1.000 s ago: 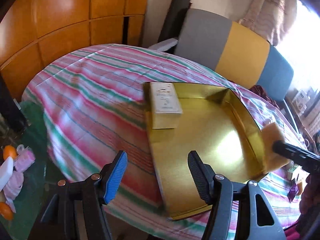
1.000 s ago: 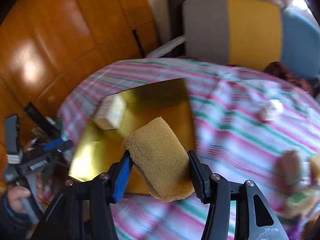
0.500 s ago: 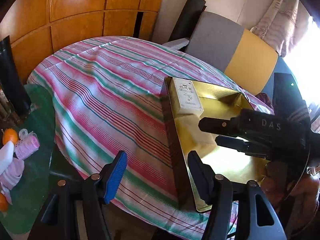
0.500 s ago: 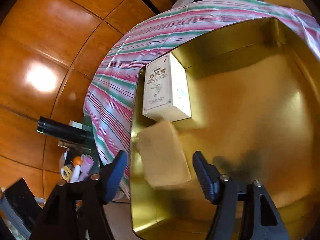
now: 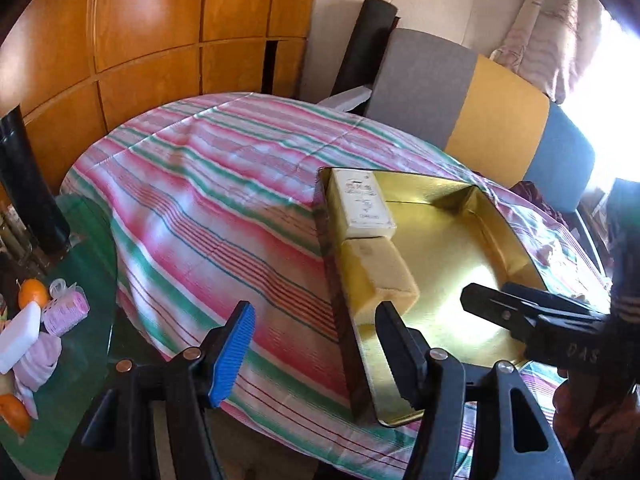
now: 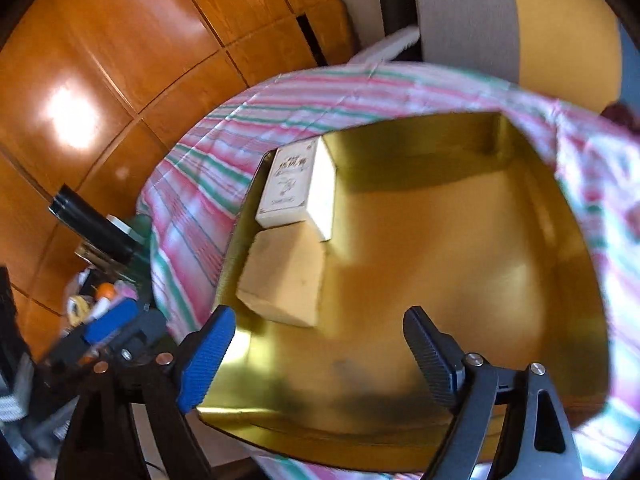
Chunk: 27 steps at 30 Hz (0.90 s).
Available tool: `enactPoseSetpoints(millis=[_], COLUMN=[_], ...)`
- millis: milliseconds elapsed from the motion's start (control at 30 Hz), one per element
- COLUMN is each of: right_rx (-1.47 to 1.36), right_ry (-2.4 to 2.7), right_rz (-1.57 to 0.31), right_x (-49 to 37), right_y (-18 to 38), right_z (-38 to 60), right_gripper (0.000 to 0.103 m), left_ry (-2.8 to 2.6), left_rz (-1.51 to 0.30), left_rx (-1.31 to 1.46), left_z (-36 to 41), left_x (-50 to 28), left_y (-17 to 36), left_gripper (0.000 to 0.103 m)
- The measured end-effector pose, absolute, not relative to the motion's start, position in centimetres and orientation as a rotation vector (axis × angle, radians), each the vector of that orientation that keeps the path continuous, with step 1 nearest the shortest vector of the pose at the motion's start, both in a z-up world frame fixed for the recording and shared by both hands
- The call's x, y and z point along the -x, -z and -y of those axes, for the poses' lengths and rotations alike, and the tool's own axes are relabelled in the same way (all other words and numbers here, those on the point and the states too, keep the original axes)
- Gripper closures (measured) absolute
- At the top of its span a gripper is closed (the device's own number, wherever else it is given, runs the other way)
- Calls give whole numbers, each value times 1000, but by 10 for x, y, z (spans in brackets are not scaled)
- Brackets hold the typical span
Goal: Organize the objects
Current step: 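Lower the yellow sponge into the tray beside the box, open right tool, then reach the left tool to the white plastic-wrapped bundle and grasp it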
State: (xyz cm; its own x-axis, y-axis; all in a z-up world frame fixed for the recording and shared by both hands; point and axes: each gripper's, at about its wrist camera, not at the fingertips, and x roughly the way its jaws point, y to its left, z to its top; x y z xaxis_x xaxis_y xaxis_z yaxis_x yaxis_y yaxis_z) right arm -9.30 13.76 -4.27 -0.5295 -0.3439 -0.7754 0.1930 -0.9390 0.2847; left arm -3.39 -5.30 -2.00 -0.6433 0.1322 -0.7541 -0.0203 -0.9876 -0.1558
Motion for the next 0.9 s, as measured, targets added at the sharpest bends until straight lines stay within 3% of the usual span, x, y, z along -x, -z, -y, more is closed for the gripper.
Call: enactPoseSetpoints(millis=[267,900], right_rx=[-1217,-1254], right_ry=[2641,3007], right_rz=[163,282], right_x=[58,-5], right_y=[22,4], right_z=[-176,-352], right_gripper=[7,5], left_ry=[-2708,-2532], left_rz=[86,-181], left_rx=[1230,1148], left_z=[16,-90], left_x=[27,20], left_y=[11,-1], left_gripper=[40,40])
